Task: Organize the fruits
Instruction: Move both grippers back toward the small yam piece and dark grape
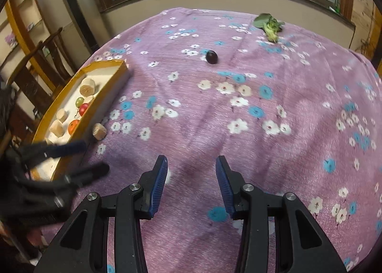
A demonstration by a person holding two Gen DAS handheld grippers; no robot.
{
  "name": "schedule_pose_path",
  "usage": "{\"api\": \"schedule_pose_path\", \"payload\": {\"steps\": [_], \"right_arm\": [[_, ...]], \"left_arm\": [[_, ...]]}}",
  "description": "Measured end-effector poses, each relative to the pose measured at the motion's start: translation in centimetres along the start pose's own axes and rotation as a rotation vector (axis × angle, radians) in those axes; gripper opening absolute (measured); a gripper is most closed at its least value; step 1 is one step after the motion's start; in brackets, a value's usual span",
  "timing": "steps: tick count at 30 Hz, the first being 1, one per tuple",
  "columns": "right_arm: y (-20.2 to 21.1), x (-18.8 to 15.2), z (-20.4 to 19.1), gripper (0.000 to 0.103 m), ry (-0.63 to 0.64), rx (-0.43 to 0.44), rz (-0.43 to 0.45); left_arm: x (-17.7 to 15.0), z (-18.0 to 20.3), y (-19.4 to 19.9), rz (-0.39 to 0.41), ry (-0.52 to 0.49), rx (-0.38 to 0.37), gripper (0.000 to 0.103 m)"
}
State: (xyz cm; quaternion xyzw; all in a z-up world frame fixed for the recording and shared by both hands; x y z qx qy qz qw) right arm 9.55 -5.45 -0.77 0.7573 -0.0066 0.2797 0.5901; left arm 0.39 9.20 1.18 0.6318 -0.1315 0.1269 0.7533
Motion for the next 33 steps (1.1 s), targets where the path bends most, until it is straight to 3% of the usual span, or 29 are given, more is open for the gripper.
{"api": "schedule_pose_path", "payload": {"steps": [3, 5, 7, 11, 14, 27, 33], "right_arm": [[0.0, -0.3, 0.3, 0.041, 0.008, 0.002, 0.001], [-0.2, -0.2, 0.3, 0.041, 0.009, 0.014, 0.0], [-0.5, -0.1, 0.2, 0.041, 0.012, 0.021, -0.003], [-0.9, 0.3, -0.6, 0.041, 0.031, 0.031, -0.007], [-0.9, 0.7, -1.0, 0.041, 0.043, 0.037, 0.001], [-1.0, 1.8, 0.0, 0.042, 0.041, 0.067, 0.013], [-1.1, 4.9, 1.2, 0.042, 0.033, 0.072, 0.044]], "left_arm": [[-1.2, -0.9, -0.4, -0.013, 0.021, 0.032, 0.067], [-1.3, -1.6, 0.1, 0.011, 0.032, 0.035, 0.056], [-1.3, -2.2, 0.5, 0.019, 0.052, 0.048, 0.053], [-1.3, -3.8, 0.7, 0.023, 0.066, 0.094, 0.024], [-0.8, -5.1, 0.9, 0.011, 0.114, 0.036, 0.024], [3.7, -4.7, -1.7, 0.019, 0.121, 0.04, 0.029], [3.9, -4.9, -1.9, 0.022, 0.146, 0.007, 0.029]]}}
Point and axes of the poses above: each gripper's, at about its wrist camera, not at the fingertips, and y roughly against the way its jaws point, z to its right, x to its top, the point moved 4 cm from there along -y, roughly the way its jaws point, and after that the axes turned 8 degrees about -z, right-handed, at the moved point
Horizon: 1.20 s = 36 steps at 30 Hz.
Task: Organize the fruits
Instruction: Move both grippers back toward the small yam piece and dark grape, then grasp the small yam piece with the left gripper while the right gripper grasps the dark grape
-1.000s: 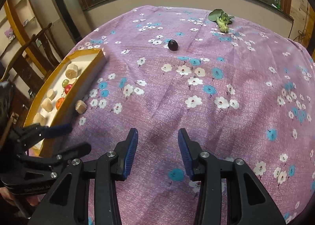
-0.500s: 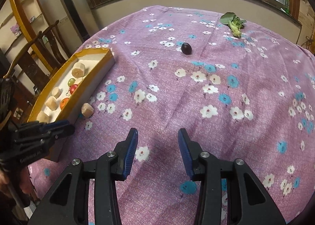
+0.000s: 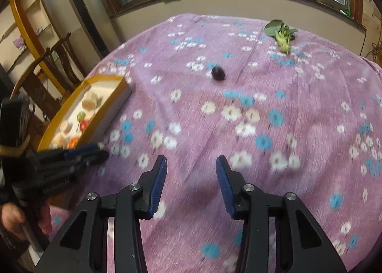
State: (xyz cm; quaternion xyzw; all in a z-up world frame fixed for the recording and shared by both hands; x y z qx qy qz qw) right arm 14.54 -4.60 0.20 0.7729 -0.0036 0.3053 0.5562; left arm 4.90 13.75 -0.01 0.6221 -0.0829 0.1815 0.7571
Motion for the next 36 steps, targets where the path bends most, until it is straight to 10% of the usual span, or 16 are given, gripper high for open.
{"api": "schedule_pose_path", "payload": {"steps": [12, 18, 24, 27, 36], "right_arm": [[-2.7, 2.3, 0.1, 0.049, 0.019, 0.042, -0.017], [-2.1, 2.3, 0.5, 0.05, 0.019, 0.054, -0.006], [-1.4, 2.2, 1.1, 0.05, 0.008, 0.062, 0.007], [-0.9, 2.0, 1.3, 0.051, 0.005, 0.063, 0.015], [-0.9, 2.0, 1.9, 0.058, 0.009, 0.05, 0.026]], "left_arm": [[-0.7, 0.5, 0.0, -0.035, -0.064, 0.143, 0.03], [-0.6, 1.1, -0.7, -0.037, -0.031, 0.164, 0.042], [0.4, 3.4, -2.0, -0.003, -0.028, 0.161, 0.075], [0.1, 4.5, -1.5, -0.045, -0.047, -0.068, 0.054], [0.6, 2.6, -0.8, -0.023, -0.095, 0.056, 0.052]]}}
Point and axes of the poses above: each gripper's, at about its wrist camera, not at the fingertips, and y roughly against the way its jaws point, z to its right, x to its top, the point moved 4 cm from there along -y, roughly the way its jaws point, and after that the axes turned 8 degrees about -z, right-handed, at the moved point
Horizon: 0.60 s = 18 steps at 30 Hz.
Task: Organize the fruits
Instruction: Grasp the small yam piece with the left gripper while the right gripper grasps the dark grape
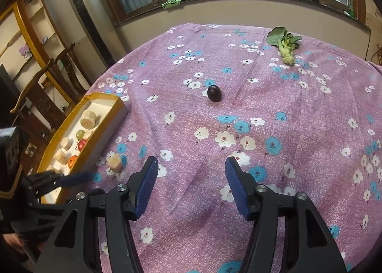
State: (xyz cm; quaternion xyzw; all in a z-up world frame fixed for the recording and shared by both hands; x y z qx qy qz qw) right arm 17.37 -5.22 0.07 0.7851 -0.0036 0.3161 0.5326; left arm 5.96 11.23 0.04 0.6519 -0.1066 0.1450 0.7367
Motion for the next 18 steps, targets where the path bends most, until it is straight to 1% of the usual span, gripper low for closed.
{"api": "schedule_pose_path", "payload": {"steps": [1, 2, 3, 4, 5, 7, 8, 9, 10, 11, 12, 16, 18], "right_arm": [[-0.1, 0.1, 0.0, 0.058, 0.001, -0.004, 0.0], [-0.1, 0.2, 0.2, 0.058, 0.0, -0.012, 0.001], [-0.2, 0.3, 0.3, 0.058, -0.002, -0.017, 0.002], [-0.2, 0.5, 0.5, 0.058, -0.004, -0.019, 0.003], [-0.3, 0.7, 0.7, 0.058, -0.006, -0.022, 0.001], [-0.4, 1.1, 1.1, 0.058, -0.008, -0.031, 0.003], [-0.5, 1.6, 1.3, 0.058, -0.005, -0.035, 0.007], [-0.5, 1.9, 1.4, 0.058, -0.004, -0.038, 0.012], [-0.7, 2.3, 1.6, 0.058, -0.005, -0.037, 0.018], [-1.1, 2.9, 1.8, 0.058, -0.009, -0.037, 0.02], [-1.6, 3.5, 2.0, 0.058, -0.015, -0.034, 0.019], [-3.8, 5.6, 1.8, 0.058, -0.012, -0.016, 0.017], [-5.2, 6.7, 1.6, 0.058, 0.001, -0.038, 0.005]], "left_arm": [[0.6, 0.0, -0.4, -0.003, -0.011, 0.005, 0.052], [1.2, 0.2, -0.8, 0.003, -0.017, 0.031, 0.052], [1.6, 0.2, -1.1, 0.006, -0.021, 0.028, 0.052], [2.0, 0.2, -1.4, -0.002, -0.023, 0.015, 0.054], [2.3, 0.2, -1.7, -0.005, -0.026, 0.023, 0.059], [2.5, 0.0, -2.1, -0.004, -0.047, 0.047, 0.059], [2.5, -0.1, -2.1, 0.003, -0.054, 0.055, 0.052], [2.5, -0.2, -2.0, 0.006, -0.059, 0.05, 0.047], [2.5, -0.4, -2.0, 0.009, -0.057, 0.056, 0.039], [2.6, -0.7, -2.1, 0.009, -0.056, 0.065, 0.032], [2.7, -0.9, -2.1, 0.005, -0.055, 0.07, 0.031], [2.7, -1.3, -1.9, 0.001, -0.048, 0.04, 0.03], [2.7, -1.2, -2.0, 0.005, -0.052, 0.048, 0.03]]}}
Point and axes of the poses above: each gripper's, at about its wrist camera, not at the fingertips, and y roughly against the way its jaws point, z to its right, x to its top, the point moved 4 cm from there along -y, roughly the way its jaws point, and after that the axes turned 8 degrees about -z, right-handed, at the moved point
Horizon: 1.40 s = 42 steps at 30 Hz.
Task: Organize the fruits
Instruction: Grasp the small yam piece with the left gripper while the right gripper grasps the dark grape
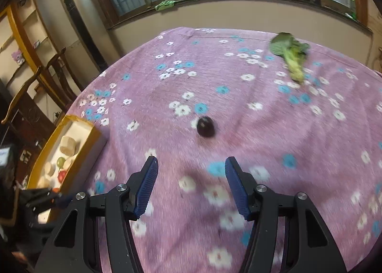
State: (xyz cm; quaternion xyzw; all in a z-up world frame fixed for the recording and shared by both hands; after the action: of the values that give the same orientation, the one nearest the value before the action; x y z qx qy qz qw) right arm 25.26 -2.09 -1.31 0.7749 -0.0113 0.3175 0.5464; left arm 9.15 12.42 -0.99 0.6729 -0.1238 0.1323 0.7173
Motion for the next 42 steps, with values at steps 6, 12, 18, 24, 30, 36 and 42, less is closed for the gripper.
{"api": "schedule_pose_path", "payload": {"steps": [6, 12, 18, 24, 30, 36, 42], "right_arm": [[-3.3, 2.5, 0.6, 0.052, -0.008, -0.048, -0.037], [-4.5, 2.7, 0.9, 0.019, 0.04, -0.127, -0.069], [-2.0, 1.4, 0.7, 0.018, 0.047, -0.11, -0.028], [0.2, 0.0, 0.3, 0.018, 0.07, -0.104, -0.009], [0.3, -0.5, 0.0, 0.018, 0.07, -0.108, -0.013], [-0.2, 0.7, 0.4, 0.019, 0.036, -0.066, -0.002], [-3.0, 2.1, 0.8, 0.022, 0.018, -0.044, -0.041]], "left_arm": [[-0.1, -0.5, 0.5, 0.016, 0.013, -0.072, 0.032], [0.0, -0.5, 0.6, 0.039, 0.003, -0.091, 0.032], [-0.1, -1.2, 0.8, 0.012, 0.025, -0.107, 0.02], [-0.8, 0.3, 1.2, 0.012, -0.071, -0.069, 0.038], [-0.4, 0.9, 0.4, -0.001, -0.104, -0.031, 0.055], [0.2, 0.4, -0.2, 0.0, -0.069, -0.004, 0.025], [0.3, -0.6, 0.3, 0.006, 0.002, -0.079, 0.025]]}}
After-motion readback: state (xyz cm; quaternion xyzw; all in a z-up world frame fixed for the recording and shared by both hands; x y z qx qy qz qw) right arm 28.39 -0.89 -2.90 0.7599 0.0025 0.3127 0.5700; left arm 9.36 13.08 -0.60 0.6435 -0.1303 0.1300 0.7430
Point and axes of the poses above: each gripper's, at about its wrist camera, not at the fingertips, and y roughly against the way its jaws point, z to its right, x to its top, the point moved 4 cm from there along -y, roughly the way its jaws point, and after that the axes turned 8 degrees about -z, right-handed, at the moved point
